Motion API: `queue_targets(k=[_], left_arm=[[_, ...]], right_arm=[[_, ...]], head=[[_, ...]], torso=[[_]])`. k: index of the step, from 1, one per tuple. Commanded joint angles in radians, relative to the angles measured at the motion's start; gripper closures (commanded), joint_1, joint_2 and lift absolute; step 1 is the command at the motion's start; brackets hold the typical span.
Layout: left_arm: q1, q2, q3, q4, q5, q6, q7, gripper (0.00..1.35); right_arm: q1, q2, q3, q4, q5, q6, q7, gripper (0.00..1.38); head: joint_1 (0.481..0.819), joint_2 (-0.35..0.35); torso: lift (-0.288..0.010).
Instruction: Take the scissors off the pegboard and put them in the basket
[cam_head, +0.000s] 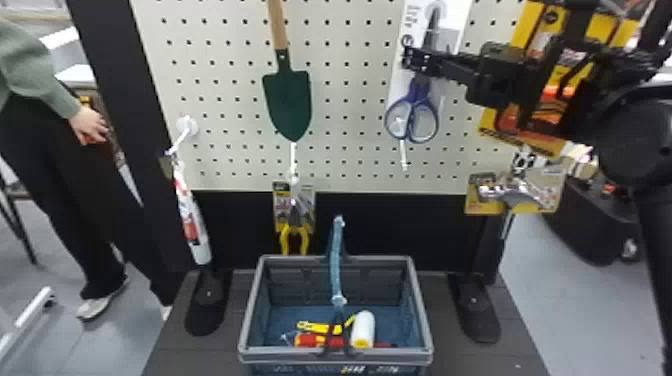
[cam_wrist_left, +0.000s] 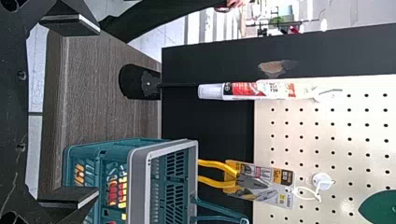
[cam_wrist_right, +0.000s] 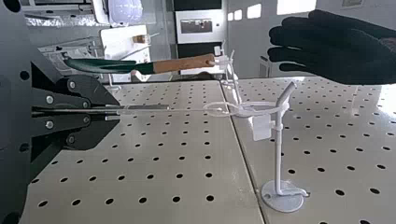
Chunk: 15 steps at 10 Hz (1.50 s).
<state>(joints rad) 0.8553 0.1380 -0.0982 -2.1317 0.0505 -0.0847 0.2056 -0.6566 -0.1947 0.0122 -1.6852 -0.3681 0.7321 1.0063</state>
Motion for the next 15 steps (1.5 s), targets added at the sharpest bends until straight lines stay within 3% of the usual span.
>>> queue_targets(k=[1, 7, 15], left_arm=[[0.000, 0.000, 0.000, 0.000, 0.000, 0.002, 0.000, 0.10], [0.000, 0.002, 0.000, 0.000, 0.002, 0.002, 0.000, 0.10], [0.000, 0.011, -0.006, 0.000, 0.008, 0.008, 0.000, 0.10]], right_arm=[[0.000, 0.000, 0.000, 0.000, -0.002, 0.000, 0.000, 1.29], [0.004, -0.005, 0.000, 0.000, -0.015, -0.008, -0.003, 1.29], [0.009, -0.017, 0.000, -0.125, -0.042, 0.001, -0.023, 1.29]], head=[[0.549, 0.000], [0.549, 0.000], [0.549, 0.000]], torso=[[-0.100], [-0.100], [-0.100]])
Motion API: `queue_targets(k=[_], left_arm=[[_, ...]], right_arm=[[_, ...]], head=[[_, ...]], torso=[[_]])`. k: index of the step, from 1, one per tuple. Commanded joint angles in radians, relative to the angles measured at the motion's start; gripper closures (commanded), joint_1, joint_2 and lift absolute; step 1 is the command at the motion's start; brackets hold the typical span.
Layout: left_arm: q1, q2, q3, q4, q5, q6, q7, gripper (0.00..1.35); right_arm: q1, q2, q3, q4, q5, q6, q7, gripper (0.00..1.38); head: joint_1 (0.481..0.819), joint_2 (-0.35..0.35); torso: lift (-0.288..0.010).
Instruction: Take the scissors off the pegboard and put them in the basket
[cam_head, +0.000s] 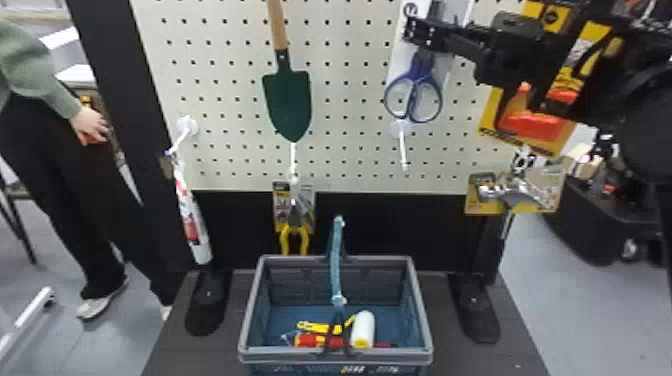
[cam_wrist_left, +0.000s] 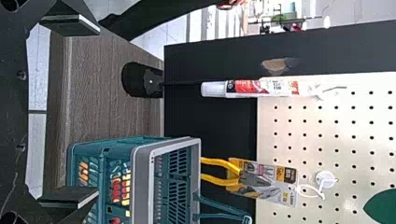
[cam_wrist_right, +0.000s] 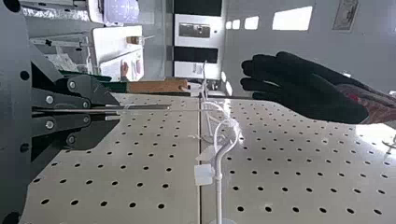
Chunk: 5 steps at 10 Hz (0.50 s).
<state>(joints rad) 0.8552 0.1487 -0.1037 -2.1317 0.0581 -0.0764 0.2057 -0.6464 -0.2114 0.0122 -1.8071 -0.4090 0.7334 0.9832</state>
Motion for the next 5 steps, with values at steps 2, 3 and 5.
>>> queue_targets(k=[2, 3, 5], left_arm=[[0.000, 0.000, -0.001, 0.000, 0.002, 0.006, 0.000, 0.10], [-0.002, 0.000, -0.001, 0.000, 0.002, 0.006, 0.000, 0.10], [-0.002, 0.000, -0.001, 0.000, 0.002, 0.004, 0.000, 0.10]], right_arm=[[0.005, -0.002, -0.003, -0.008, -0.007, 0.000, 0.000, 1.29], [0.026, 0.001, -0.023, -0.037, -0.010, 0.000, -0.001, 1.29], [0.067, 0.007, -0.061, -0.096, -0.019, 0.000, -0.015, 1.29]], head=[[0.549, 0.000], [0.549, 0.000], [0.549, 0.000]], torso=[[-0.100], [-0.100], [-0.100]])
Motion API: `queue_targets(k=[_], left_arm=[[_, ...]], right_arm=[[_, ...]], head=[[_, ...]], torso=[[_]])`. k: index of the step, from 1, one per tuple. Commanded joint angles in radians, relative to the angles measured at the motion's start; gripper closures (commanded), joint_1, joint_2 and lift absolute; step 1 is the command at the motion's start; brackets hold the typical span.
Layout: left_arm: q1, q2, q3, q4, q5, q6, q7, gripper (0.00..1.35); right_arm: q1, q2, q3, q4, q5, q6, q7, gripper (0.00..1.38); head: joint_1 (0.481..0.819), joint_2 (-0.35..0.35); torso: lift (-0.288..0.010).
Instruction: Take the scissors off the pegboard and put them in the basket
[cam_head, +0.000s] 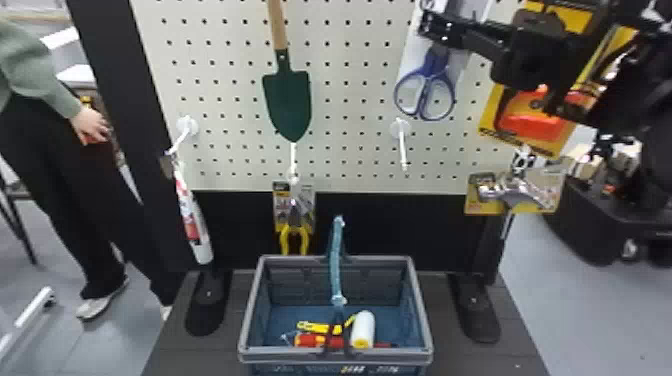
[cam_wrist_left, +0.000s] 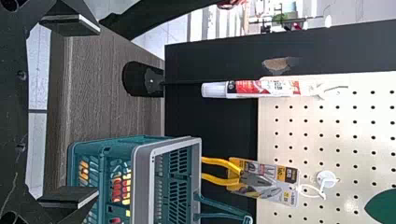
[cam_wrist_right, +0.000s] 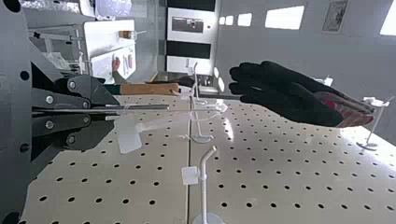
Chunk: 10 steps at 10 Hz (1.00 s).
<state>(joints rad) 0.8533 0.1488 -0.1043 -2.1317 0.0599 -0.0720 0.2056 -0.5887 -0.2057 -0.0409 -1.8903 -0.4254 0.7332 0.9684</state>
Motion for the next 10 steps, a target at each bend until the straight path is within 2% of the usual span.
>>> queue_targets(k=[1, 3, 6, 8, 10], left_arm=[[0.000, 0.000, -0.001, 0.000, 0.000, 0.000, 0.000, 0.10], [-0.002, 0.000, -0.003, 0.000, 0.000, 0.001, 0.000, 0.10], [-0.004, 0.000, -0.005, 0.000, 0.000, 0.000, 0.000, 0.10], [-0.007, 0.000, -0.008, 0.005, -0.002, 0.000, 0.000, 0.10], [-0.011, 0.000, -0.009, 0.007, 0.000, 0.000, 0.000, 0.10]], right_arm=[[0.027, 0.003, -0.024, -0.033, -0.007, 0.000, -0.004, 1.29], [0.085, 0.014, -0.060, -0.072, -0.030, 0.000, -0.019, 1.29], [0.222, 0.058, -0.123, -0.133, -0.093, -0.043, -0.109, 1.29], [0.332, 0.092, -0.154, -0.165, -0.161, -0.098, -0.201, 1.29], [0.377, 0.103, -0.166, -0.138, -0.187, -0.121, -0.220, 1.29]], head=[[0.549, 0.000], [0.549, 0.000], [0.549, 0.000], [0.549, 0.000], [0.549, 0.000]], torso=[[-0.100], [-0.100], [-0.100], [-0.100], [-0.100]])
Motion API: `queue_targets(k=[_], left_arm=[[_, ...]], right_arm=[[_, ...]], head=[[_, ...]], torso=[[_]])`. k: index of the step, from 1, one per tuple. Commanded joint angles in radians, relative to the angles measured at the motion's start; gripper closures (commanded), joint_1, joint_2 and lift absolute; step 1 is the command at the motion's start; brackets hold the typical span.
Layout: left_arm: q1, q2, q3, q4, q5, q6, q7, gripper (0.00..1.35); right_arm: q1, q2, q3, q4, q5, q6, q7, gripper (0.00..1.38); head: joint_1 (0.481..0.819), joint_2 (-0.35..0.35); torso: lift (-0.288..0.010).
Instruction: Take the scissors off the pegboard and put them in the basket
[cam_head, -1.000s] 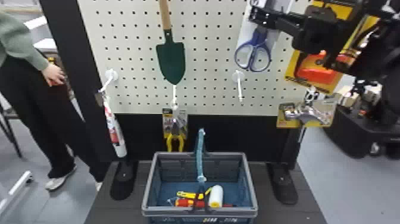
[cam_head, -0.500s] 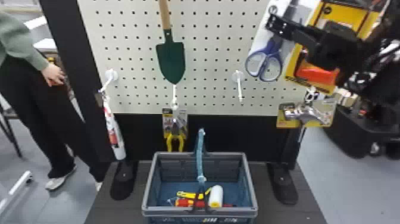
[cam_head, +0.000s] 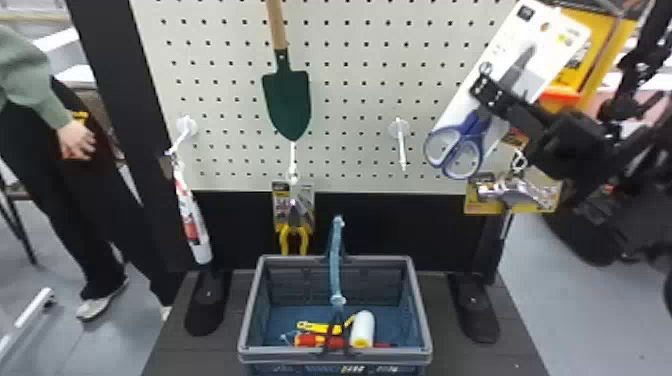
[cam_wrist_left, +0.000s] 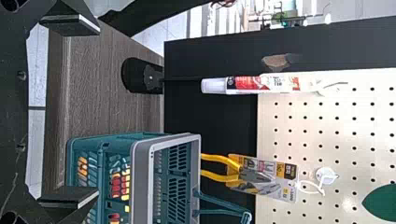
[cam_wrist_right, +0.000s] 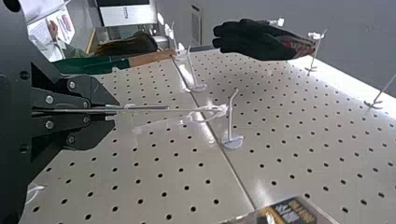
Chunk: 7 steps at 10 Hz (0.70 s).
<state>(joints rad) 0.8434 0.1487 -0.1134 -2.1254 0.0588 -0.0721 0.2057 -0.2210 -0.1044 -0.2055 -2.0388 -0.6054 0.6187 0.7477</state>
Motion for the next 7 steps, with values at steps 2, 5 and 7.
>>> queue_targets(k=[2, 5, 7], left_arm=[[-0.005, 0.002, -0.006, 0.006, -0.001, -0.002, 0.000, 0.10], [-0.005, 0.002, -0.011, 0.011, 0.001, 0.002, 0.000, 0.10], [-0.007, 0.002, -0.014, 0.016, 0.001, 0.003, 0.000, 0.10]], right_arm=[[0.033, 0.014, -0.002, 0.064, -0.011, -0.027, 0.001, 1.29], [0.101, 0.031, -0.002, 0.148, -0.059, -0.086, -0.030, 1.29], [0.129, 0.035, -0.002, 0.192, -0.066, -0.105, -0.031, 1.29]], head=[[0.549, 0.000], [0.549, 0.000], [0.549, 0.000]], torso=[[-0.100], [-0.100], [-0.100]])
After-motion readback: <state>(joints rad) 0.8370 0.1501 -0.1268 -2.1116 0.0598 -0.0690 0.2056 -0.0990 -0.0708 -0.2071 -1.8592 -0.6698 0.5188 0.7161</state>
